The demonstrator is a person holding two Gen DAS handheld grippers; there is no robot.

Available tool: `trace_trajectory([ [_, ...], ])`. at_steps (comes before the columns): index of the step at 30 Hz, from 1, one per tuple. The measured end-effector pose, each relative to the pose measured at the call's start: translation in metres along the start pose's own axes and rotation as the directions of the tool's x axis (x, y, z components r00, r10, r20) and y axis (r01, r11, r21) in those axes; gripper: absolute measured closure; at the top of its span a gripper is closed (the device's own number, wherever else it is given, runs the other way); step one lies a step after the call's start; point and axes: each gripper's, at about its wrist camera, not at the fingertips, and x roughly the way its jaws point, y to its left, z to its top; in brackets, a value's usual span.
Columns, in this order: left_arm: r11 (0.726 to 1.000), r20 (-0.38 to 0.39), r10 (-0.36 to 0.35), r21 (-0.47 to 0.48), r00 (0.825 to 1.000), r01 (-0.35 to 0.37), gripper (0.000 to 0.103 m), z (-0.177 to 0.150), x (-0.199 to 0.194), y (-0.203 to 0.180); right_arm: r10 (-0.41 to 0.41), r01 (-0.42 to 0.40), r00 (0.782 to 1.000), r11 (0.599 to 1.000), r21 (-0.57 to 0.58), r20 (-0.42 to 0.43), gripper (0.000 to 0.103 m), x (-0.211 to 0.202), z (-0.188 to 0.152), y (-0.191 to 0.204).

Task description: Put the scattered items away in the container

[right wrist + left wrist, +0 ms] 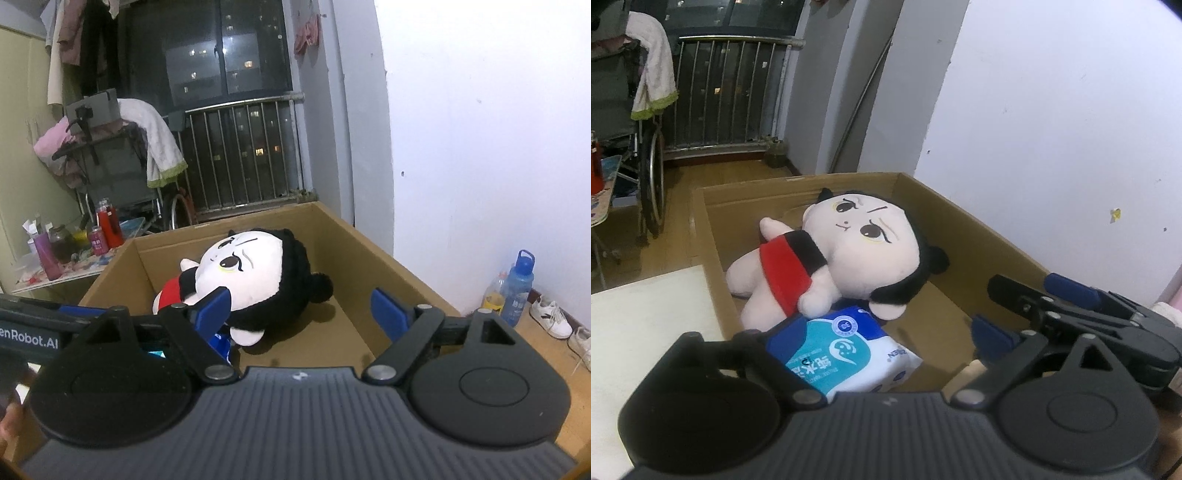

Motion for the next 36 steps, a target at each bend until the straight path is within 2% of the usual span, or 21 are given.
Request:
trace_trajectory([
  [14, 1.000, -0.021, -0.008, 0.020, 1.000, 0.008, 0.001, 0.0002, 0.0021, 0.0000, 0.002, -0.002, 1.000, 1.000, -0.013, -0.011, 0.020, 0.0024, -0.0002, 0.0043],
  [23, 0.999, -0.016, 0.030, 0.027, 0.999, -0.030, 0.000, 0.0000, -0.0019, 0.0000, 0.014, -0.014, 1.000, 1.000, -0.014, -0.014, 0.020, 0.0021, -0.0010, 0.0044],
  [36, 0.999, -0.014, 0.022, 0.027, 1.000, -0.022, 0.001, 0.0006, -0.0038, 0.0011, 0.017, -0.017, 1.000, 1.000, -0.021, -0.006, 0.020, 0.0012, -0.0007, 0.0045],
])
